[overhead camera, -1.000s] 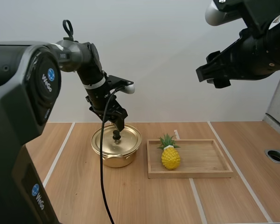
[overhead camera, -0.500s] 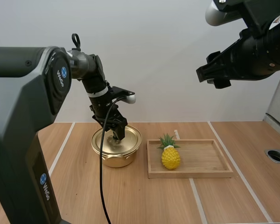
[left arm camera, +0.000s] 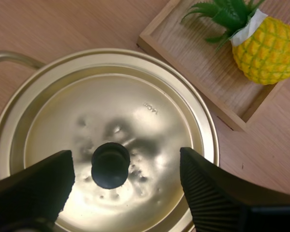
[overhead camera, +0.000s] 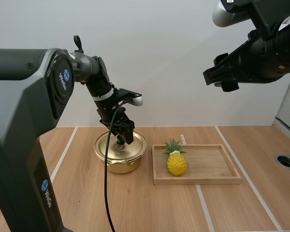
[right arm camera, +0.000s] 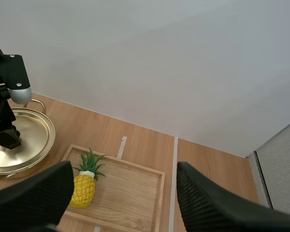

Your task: Open the pot, put the pineapple inside, and close it

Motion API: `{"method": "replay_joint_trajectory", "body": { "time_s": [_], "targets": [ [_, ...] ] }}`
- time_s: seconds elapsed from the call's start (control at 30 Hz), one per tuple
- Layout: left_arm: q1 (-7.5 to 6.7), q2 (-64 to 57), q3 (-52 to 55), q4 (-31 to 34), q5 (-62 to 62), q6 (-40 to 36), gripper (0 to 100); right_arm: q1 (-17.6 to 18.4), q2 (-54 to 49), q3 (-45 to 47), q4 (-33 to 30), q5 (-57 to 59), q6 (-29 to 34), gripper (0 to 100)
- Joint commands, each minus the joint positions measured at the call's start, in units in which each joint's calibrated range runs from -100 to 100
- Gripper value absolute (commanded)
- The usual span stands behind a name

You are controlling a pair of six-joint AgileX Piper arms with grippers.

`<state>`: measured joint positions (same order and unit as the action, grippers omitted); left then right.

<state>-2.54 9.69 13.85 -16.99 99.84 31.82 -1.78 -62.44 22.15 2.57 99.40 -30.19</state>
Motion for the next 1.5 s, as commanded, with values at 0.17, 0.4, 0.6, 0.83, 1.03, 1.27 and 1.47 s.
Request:
{"method": "replay_joint_trajectory", "body": {
  "time_s": [0.17,0.4,0.6,0.83,1.03,1.27,1.47],
  "targets": [
    [-0.11,-0.05,-0.48,-0.48,0.16,-0.29,100,-0.2,-0.51,-0.52,-0.4,-0.91,-0.06,100],
    [-0.11,0.61,-0.48,-0.48,0.16,-0.9,100,-0.2,-0.51,-0.52,-0.4,-0.01,-0.06,100],
    [-0.11,3.2,-0.48,-0.34,0.16,-2.0,100,-0.2,-0.51,-0.52,-0.4,0.6,-0.29,100],
    [-0.11,3.2,-0.77,-0.34,0.16,-2.0,79,-0.2,-0.51,-0.52,-0.4,0.6,-0.39,100],
    [-0.11,3.2,-0.77,0.13,0.16,-2.31,0,-0.2,-0.51,-0.52,-0.4,0.6,-0.39,100],
    [-0.11,2.57,-2.73,0.46,0.16,-2.84,0,-0.2,-0.51,-0.52,-0.4,0.6,-1.32,100],
    [-0.11,-1.94,-10.0,0.58,0.16,-4.73,0,-0.2,-0.51,-0.52,-0.4,0.6,-1.43,100]
  ]
}}
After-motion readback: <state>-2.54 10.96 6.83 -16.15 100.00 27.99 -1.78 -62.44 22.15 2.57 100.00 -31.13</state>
